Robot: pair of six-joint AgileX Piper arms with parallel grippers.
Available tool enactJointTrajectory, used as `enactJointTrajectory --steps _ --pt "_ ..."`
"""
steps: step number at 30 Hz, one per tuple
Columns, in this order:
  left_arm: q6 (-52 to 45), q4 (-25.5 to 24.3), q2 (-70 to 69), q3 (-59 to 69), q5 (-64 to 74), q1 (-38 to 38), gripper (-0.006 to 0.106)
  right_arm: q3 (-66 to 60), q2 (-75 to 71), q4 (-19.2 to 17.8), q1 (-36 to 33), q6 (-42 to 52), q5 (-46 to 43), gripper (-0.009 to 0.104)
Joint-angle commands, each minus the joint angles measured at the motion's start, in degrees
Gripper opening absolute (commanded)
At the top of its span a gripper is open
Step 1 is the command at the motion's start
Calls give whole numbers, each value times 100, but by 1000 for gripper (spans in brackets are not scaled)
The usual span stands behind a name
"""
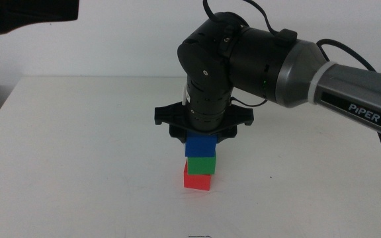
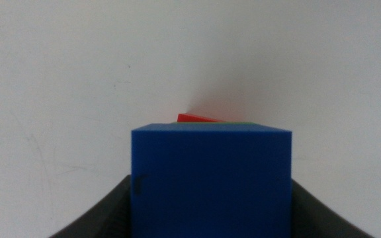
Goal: Stack red cubes first, then green, then blue cubes in a specific spot.
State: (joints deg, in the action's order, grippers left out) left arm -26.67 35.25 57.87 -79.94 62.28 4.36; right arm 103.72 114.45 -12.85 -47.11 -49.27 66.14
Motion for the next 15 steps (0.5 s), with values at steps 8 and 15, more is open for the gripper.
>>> enactJointTrajectory --steps 8,15 --pt "17 299 -61 -166 -313 10 91 153 -269 -102 -6 -93 -114 67" --pt "17 299 -61 -166 -313 10 91 318 -818 -126 -6 -87 -36 67"
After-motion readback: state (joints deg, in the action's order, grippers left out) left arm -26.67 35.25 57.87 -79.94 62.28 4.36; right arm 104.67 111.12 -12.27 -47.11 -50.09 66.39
